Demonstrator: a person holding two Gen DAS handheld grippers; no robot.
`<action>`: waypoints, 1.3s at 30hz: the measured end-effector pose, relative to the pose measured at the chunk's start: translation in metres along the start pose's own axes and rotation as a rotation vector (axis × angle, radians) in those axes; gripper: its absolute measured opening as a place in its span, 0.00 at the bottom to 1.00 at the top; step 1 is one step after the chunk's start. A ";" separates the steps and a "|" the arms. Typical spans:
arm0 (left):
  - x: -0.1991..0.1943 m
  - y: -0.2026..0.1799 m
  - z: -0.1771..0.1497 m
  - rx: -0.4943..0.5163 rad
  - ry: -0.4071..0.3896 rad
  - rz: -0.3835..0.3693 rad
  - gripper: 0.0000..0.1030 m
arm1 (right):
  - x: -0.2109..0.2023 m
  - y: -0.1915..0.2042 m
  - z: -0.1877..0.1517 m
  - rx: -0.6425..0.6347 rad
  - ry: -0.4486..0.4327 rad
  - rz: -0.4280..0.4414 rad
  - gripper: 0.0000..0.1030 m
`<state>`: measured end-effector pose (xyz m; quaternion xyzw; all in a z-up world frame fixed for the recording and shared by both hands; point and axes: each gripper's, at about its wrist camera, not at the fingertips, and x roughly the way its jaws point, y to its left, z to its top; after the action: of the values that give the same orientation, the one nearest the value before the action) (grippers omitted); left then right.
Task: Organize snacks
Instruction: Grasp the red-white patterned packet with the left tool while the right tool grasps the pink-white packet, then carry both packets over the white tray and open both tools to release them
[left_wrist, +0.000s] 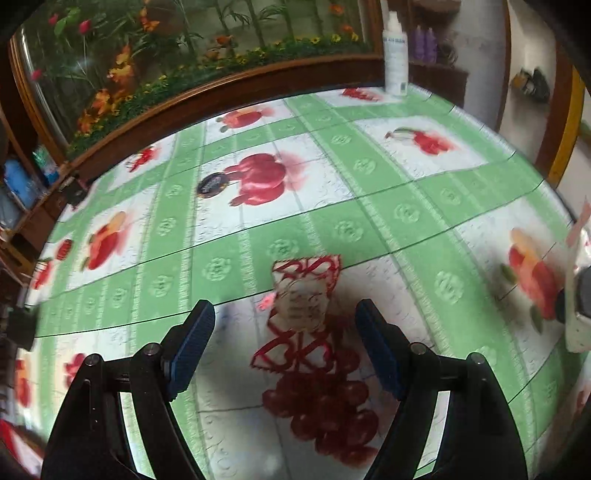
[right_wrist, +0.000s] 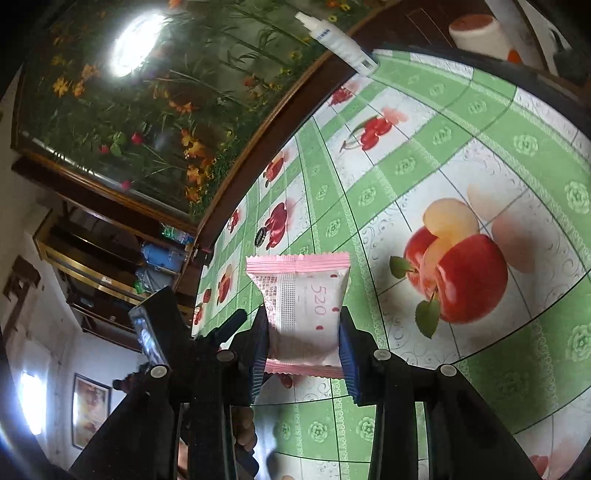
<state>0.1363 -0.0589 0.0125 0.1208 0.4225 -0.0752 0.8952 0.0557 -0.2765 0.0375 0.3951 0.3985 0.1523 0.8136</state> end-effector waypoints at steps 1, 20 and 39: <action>0.001 0.002 0.000 -0.008 -0.002 -0.010 0.76 | 0.000 0.000 0.000 -0.003 -0.004 -0.005 0.35; -0.069 0.017 -0.042 -0.034 -0.126 -0.028 0.21 | 0.021 0.010 -0.009 -0.107 0.056 -0.048 0.35; -0.226 0.104 -0.147 -0.170 -0.321 0.211 0.21 | -0.004 0.094 -0.087 -0.442 -0.075 0.112 0.35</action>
<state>-0.0899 0.0890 0.1130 0.0749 0.2644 0.0369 0.9608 -0.0073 -0.1730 0.0787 0.2341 0.3025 0.2661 0.8848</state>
